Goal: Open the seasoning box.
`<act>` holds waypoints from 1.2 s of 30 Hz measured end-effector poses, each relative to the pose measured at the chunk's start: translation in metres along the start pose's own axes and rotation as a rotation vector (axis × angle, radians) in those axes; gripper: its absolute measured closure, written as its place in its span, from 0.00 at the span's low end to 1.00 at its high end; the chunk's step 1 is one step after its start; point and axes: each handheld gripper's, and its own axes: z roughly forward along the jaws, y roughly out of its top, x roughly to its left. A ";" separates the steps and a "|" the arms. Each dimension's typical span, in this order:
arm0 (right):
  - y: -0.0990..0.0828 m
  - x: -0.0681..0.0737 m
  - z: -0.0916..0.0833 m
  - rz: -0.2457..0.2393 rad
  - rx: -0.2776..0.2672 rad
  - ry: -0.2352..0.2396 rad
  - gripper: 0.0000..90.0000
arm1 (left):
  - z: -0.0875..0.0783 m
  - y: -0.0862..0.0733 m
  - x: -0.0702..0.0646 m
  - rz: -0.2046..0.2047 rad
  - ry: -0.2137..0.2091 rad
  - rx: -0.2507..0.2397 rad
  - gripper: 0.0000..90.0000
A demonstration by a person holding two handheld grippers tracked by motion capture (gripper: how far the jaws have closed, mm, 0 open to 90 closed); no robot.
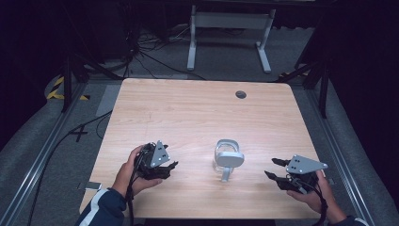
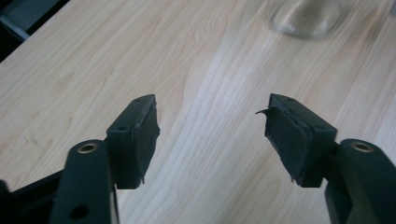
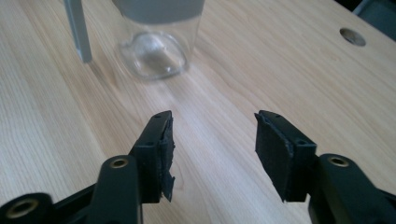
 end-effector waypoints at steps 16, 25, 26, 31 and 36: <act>-0.082 -0.019 0.009 0.212 0.048 0.039 0.39 | 0.010 -0.072 -0.006 -0.162 -0.080 0.042 0.26; -0.085 -0.022 0.010 0.262 0.045 0.012 0.36 | 0.014 -0.079 0.000 -0.263 -0.132 0.025 0.21; -0.085 -0.022 0.010 0.262 0.045 0.011 0.35 | 0.014 -0.079 0.000 -0.256 -0.128 0.025 0.21; -0.085 -0.023 0.011 0.264 0.043 0.011 0.35 | 0.014 -0.079 0.000 -0.276 -0.133 0.028 0.20; -0.085 -0.023 0.011 0.265 0.044 0.011 0.35 | 0.015 -0.079 0.001 -0.278 -0.135 0.031 0.19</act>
